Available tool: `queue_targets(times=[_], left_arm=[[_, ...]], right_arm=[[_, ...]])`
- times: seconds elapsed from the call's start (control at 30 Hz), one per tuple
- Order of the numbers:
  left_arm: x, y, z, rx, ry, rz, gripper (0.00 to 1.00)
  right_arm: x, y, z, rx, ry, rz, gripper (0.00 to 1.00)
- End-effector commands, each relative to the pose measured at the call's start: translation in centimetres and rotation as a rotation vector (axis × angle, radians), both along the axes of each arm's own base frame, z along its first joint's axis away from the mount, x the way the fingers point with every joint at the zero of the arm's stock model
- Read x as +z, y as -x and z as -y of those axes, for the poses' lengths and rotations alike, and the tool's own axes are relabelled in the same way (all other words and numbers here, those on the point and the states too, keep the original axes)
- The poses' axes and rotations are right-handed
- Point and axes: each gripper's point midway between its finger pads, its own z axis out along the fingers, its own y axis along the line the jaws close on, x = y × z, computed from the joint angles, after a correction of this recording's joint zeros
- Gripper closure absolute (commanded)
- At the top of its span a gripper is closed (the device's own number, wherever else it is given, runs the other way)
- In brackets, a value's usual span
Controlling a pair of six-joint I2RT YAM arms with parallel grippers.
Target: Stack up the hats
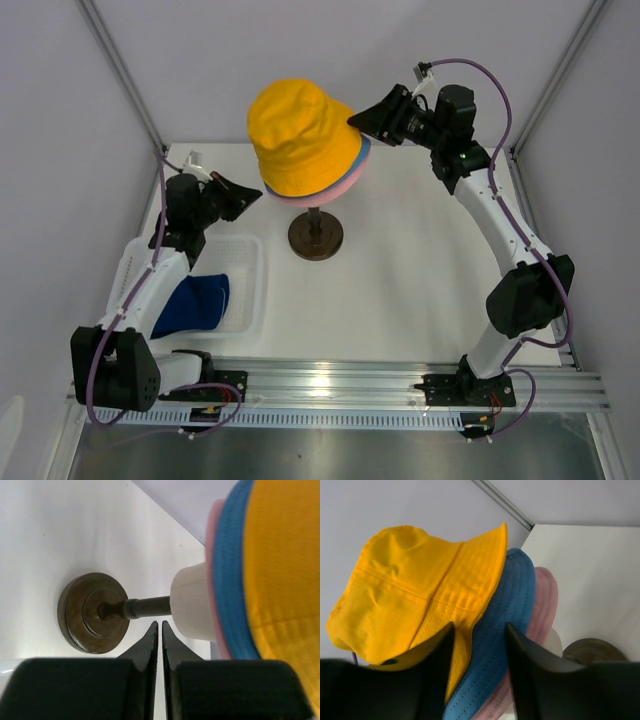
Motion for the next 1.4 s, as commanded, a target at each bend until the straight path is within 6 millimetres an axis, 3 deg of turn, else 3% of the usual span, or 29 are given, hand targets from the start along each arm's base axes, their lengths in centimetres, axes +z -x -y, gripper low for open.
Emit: queue_targets(times=[0.0,0.03,0.07,0.1,0.13,0.2,0.23,0.27,0.3,0.4,0.43,0.5,0.53,0.57,0.63,0.67,0.77,0.83,0.97,1.07,1.2,1.3,1.37], left_arm=[[5.2,0.7,-1.0,0.027,-0.096,0.145,0.93],[4.8,1.1,-1.4,0.035,-0.120,0.122,0.86],[5.7,1.8,-2.1,0.061,-0.161,0.141,0.70],[6.6,2.1,-2.6,0.083,-0.175,0.173,0.70],[6.5,2.7,-3.0,0.100,-0.197,0.168,0.55],[8.0,4.2,-4.7,0.174,-0.250,0.210,0.41],[8.2,4.8,-5.4,0.201,-0.272,0.210,0.29],[7.4,5.8,-6.1,0.223,-0.302,0.167,0.24],[8.2,7.0,-7.5,0.290,-0.332,0.179,0.20],[6.2,10.1,-10.3,0.414,-0.389,0.067,0.07],[5.7,11.6,-12.3,0.516,-0.409,0.053,0.02],[4.0,13.7,-13.8,0.597,-0.421,-0.015,0.01],[3.1,14.9,-14.7,0.644,-0.430,-0.028,0.01],[2.4,15.6,-15.0,0.665,-0.416,-0.049,0.00],[-0.4,17.2,-15.5,0.681,-0.434,-0.135,0.01],[-1.1,17.5,-15.6,0.701,-0.421,-0.164,0.01],[-4.6,19.8,-17.6,0.845,-0.422,-0.315,0.01],[-5.7,21.2,-18.6,0.925,-0.419,-0.370,0.00],[-7.3,21.2,-18.3,0.967,-0.322,-0.402,0.01],[-8.9,21.7,-18.1,1.006,-0.273,-0.476,0.00],[-9.7,22.6,-18.2,1.036,-0.282,-0.548,0.00],[-9.1,24.1,-18.4,1.066,-0.279,-0.597,0.00],[-7.6,24.3,-18.3,1.064,-0.254,-0.574,0.01]], right_arm=[[2.4,1.2,1.0,0.012,0.009,0.060,0.40],[3.0,1.2,1.4,0.005,0.015,0.078,0.35],[4.0,1.3,2.5,-0.010,0.020,0.104,0.26],[4.7,1.5,3.0,-0.020,0.018,0.114,0.21],[5.1,1.6,3.6,-0.032,0.033,0.139,0.15],[6.3,2.2,5.4,-0.088,0.061,0.171,0.05],[6.5,2.4,6.1,-0.111,0.078,0.182,0.04],[6.5,2.5,6.9,-0.139,0.111,0.205,0.03],[7.1,3.3,8.1,-0.187,0.132,0.211,0.01],[5.9,3.7,11.3,-0.281,0.171,0.200,0.00],[4.7,4.6,12.7,-0.309,0.179,0.183,0.00],[3.9,5.6,14.0,-0.350,0.165,0.183,0.01],[4.5,7.4,14.4,-0.362,0.155,0.214,0.01],[1.6,7.5,14.9,-0.371,0.168,0.162,0.00],[1.0,9.3,15.1,-0.378,0.160,0.177,0.01],[-1.5,9.6,14.9,-0.365,0.169,0.137,0.01],[-4.5,11.2,14.4,-0.321,0.156,0.101,0.01],[-5.7,12.0,13.8,-0.287,0.131,0.076,0.01],[-8.3,12.9,13.1,-0.253,0.163,0.047,0.00],[-8.6,13.2,12.7,-0.253,0.198,0.053,0.01],[-8.6,13.4,12.4,-0.246,0.203,0.059,0.01],[-9.1,13.3,12.5,-0.257,0.200,0.042,0.01],[-9.4,13.3,12.4,-0.254,0.196,0.034,0.00]])
